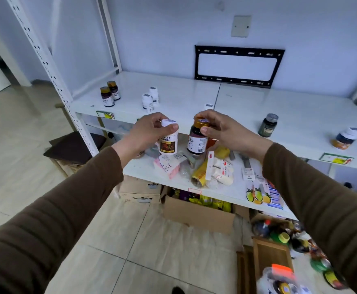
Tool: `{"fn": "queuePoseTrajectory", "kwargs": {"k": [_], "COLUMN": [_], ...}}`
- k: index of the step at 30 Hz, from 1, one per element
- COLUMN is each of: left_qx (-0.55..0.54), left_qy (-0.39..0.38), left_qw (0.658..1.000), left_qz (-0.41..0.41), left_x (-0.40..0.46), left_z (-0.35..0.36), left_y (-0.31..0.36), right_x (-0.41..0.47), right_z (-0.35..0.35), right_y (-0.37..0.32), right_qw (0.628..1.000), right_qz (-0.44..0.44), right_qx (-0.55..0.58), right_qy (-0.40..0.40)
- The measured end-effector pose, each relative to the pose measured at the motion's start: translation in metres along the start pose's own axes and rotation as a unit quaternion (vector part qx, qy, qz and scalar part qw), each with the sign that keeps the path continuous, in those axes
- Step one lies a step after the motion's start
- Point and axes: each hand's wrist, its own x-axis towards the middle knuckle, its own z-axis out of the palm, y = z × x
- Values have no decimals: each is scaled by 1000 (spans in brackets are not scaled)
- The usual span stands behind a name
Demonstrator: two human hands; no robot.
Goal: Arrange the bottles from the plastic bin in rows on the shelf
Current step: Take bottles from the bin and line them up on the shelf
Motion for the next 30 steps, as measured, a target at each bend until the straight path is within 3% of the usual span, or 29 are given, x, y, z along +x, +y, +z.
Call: {"fn": "queuePoseTrajectory", "kwargs": {"k": [15,25,30], "left_qx": [50,44,50], "left_qy": [69,84,103], "left_qw": [996,995,993], "left_qz": [2,8,29], "left_x": [155,271,329], "left_z": [-168,-276,-305], "left_y": [-67,-109,-126], "right_x": [255,405,485], "right_z": [52,84,87], "right_y": [-19,-31,-10], "right_qw": [995,992,984], "right_qz": [-84,-63,-67], "right_qx": [-49,-98,-163], "right_qy": [1,38,14]}}
